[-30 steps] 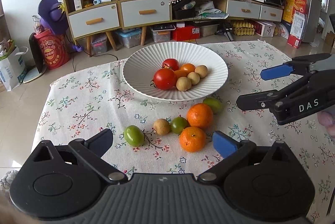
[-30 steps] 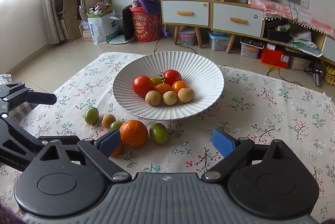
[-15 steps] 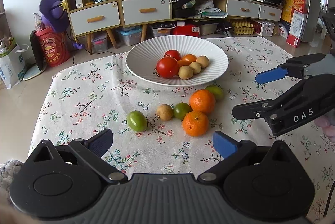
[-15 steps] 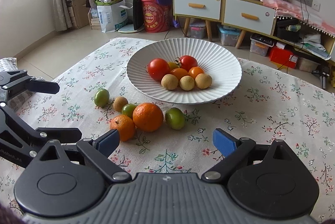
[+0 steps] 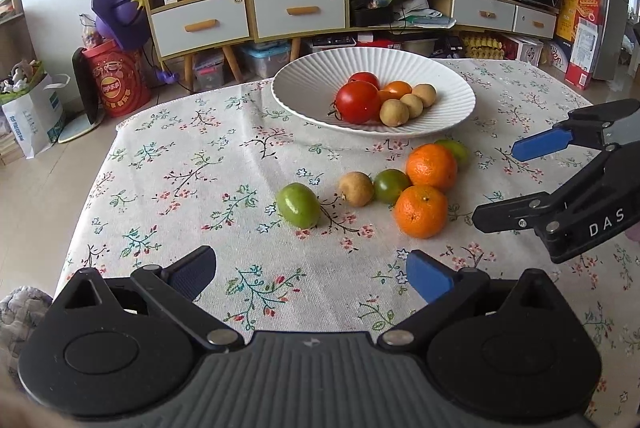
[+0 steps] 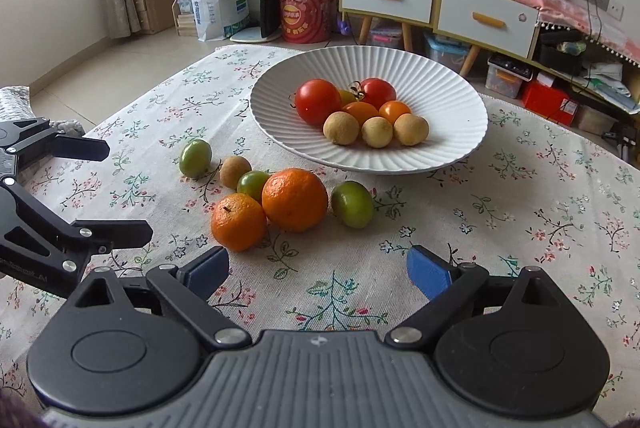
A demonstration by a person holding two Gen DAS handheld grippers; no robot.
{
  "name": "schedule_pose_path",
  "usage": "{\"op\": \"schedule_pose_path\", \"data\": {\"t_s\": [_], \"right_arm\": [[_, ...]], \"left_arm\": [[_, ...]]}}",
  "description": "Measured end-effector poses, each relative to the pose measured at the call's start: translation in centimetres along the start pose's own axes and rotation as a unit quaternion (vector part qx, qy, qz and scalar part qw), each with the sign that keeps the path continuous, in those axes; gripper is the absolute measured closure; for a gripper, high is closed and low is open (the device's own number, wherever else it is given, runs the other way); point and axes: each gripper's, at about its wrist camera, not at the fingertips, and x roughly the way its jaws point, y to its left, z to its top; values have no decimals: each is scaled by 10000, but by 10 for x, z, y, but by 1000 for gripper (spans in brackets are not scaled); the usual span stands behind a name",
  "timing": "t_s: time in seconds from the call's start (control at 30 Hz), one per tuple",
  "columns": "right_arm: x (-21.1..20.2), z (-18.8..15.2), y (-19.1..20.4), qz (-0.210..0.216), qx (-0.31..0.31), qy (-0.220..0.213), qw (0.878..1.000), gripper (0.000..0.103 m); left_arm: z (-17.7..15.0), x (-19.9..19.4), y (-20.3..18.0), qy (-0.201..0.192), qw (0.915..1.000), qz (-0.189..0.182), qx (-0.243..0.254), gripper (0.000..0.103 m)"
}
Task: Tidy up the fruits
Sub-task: 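Withdraw both open grippers from the bowl toward the green tomatoes, then grasp a green tomato with the left gripper while the right gripper grasps another green tomato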
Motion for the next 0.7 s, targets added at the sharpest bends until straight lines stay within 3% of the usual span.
{"op": "schedule_pose_path", "data": {"t_s": [0.2, 0.43, 0.7], "right_arm": [[6, 3, -8, -164, -28, -95, 9998, 20], [20, 2, -19, -300, 68, 3, 9995, 42], [25, 4, -21, -363, -13, -144, 9992, 43]], "left_arm": [[-1, 13, 7, 19, 9998, 174, -109, 8], [-3, 24, 13, 157, 9993, 163, -283, 17], [1, 30, 16, 27, 9983, 74, -576, 24]]}}
